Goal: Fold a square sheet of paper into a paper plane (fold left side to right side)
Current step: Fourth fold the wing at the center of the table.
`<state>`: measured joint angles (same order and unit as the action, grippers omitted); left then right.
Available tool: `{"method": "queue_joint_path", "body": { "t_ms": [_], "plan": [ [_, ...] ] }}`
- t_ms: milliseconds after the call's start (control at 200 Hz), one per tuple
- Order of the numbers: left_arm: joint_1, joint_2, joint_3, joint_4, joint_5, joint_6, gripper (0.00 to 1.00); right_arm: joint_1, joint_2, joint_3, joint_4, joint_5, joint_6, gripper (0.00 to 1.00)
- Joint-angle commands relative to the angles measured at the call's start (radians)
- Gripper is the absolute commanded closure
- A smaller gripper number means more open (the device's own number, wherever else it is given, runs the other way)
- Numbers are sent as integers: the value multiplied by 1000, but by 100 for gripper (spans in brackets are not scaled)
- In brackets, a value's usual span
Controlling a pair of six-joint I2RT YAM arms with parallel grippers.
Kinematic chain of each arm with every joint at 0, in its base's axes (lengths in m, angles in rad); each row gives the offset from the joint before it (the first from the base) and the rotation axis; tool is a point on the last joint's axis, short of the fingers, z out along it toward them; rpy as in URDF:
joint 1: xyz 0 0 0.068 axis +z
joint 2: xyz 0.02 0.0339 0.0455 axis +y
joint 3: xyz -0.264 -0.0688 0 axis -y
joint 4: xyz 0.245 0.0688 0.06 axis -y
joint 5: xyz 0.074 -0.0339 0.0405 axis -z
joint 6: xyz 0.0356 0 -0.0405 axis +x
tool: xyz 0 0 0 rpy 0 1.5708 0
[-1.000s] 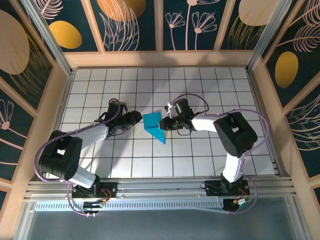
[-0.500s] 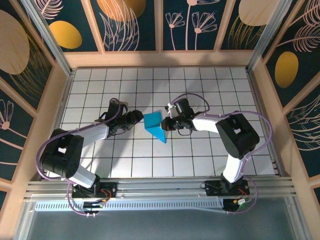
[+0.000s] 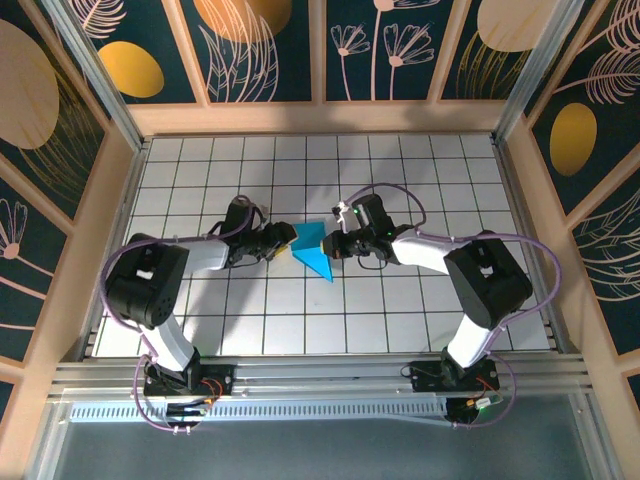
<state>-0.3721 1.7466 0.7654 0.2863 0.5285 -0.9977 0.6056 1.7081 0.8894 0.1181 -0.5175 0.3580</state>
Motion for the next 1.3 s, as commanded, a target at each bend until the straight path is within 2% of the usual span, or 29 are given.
{"method": "queue_joint_path", "body": {
  "t_ms": [0, 135, 225, 445, 566, 626, 741, 806, 936, 1076, 1296],
  "plan": [
    [4, 49, 35, 55, 58, -13, 50, -5, -39, -12, 36, -13, 13, 100],
    [4, 85, 60, 67, 58, -18, 52, -8, -44, -16, 42, -15, 15, 100],
    [3, 103, 70, 77, 69, -20, 57, -8, -47, -20, 46, -17, 16, 100],
    [3, 106, 73, 86, 56, -10, 81, -18, -55, -30, 44, -1, 22, 100],
    [3, 77, 66, 57, 26, 5, 91, -20, -75, -13, -24, 65, 7, 84],
    [4, 61, 58, 51, 19, 4, 94, -22, -91, 3, -74, 107, 0, 80],
    [-1, 19, 42, 45, 4, -14, 96, -20, -117, 66, -221, 231, -12, 68],
    [-7, -7, 32, 47, -9, -36, 96, -6, -132, 102, -314, 321, -8, 65],
    [-23, -69, 13, 38, -61, -99, 98, 69, -164, 166, -456, 461, 24, 64],
    [-41, -112, -35, 88, -112, -206, 98, 197, -142, 223, -572, 609, 123, 64],
    [-57, -151, -107, 194, -161, -350, 99, 365, -81, 214, -554, 726, 207, 58]
  ]
}}
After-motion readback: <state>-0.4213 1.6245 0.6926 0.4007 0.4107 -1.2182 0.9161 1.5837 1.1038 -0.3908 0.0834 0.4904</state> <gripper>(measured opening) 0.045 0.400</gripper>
